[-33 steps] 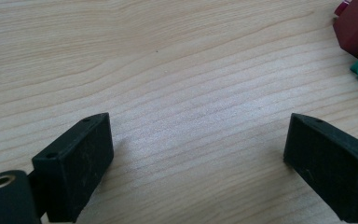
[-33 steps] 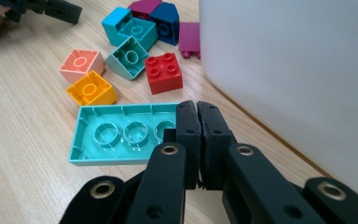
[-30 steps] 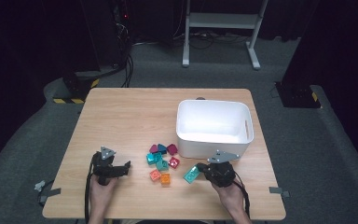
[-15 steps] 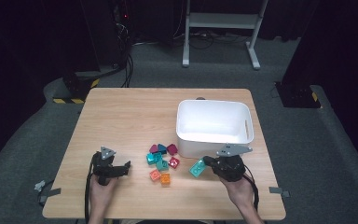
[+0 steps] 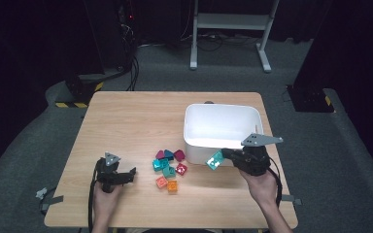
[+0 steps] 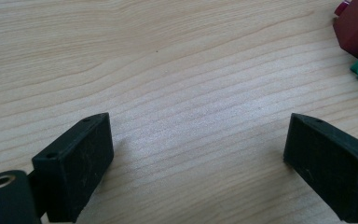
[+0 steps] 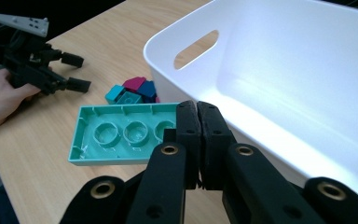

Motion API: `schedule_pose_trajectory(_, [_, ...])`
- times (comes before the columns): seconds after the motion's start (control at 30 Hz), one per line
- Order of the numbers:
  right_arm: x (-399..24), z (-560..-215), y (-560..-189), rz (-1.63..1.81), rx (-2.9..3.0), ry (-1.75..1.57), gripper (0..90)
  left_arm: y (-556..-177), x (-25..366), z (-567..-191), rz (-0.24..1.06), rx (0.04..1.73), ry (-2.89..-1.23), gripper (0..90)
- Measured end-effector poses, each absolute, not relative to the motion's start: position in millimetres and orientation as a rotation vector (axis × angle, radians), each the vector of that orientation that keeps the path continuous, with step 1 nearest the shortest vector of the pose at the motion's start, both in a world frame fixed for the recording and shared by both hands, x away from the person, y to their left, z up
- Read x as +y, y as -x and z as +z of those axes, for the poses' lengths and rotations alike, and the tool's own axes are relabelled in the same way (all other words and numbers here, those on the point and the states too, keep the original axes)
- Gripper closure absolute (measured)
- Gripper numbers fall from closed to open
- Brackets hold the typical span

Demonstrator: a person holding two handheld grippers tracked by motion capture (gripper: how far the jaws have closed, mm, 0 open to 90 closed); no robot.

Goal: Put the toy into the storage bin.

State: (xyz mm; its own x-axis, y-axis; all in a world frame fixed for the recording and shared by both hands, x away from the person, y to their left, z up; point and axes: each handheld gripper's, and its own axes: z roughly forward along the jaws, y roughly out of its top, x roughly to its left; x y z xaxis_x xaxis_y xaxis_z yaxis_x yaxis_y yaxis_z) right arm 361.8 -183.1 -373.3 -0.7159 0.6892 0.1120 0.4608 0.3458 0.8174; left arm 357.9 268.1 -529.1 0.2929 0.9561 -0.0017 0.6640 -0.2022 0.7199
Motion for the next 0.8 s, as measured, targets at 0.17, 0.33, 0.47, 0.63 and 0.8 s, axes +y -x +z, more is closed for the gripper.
schedule_pose_trajectory(0.17, [-186, -367, -372, 1.287, 2.337, -1.054, 88.4, -358, 268, -529, 0.611, 1.443, -1.95, 8.1])
schedule_pose_trajectory(0.33, [-190, -364, -385, 1.283, 2.323, -1.08, 88.5, -358, 268, -529, 0.61, 1.443, -1.948, 8.1])
schedule_pose_trajectory(0.47, [-194, -359, -393, 1.277, 2.301, -1.106, 88.5, -358, 268, -529, 0.61, 1.443, -1.948, 8.2])
schedule_pose_trajectory(0.63, [-194, -356, -402, 1.255, 2.296, -1.122, 88.4, -358, 268, -529, 0.609, 1.443, -1.948, 8.1])
schedule_pose_trajectory(0.8, [-194, -357, -413, 1.237, 2.281, -1.146, 88.4, -358, 268, -529, 0.611, 1.443, -1.949, 8.1])
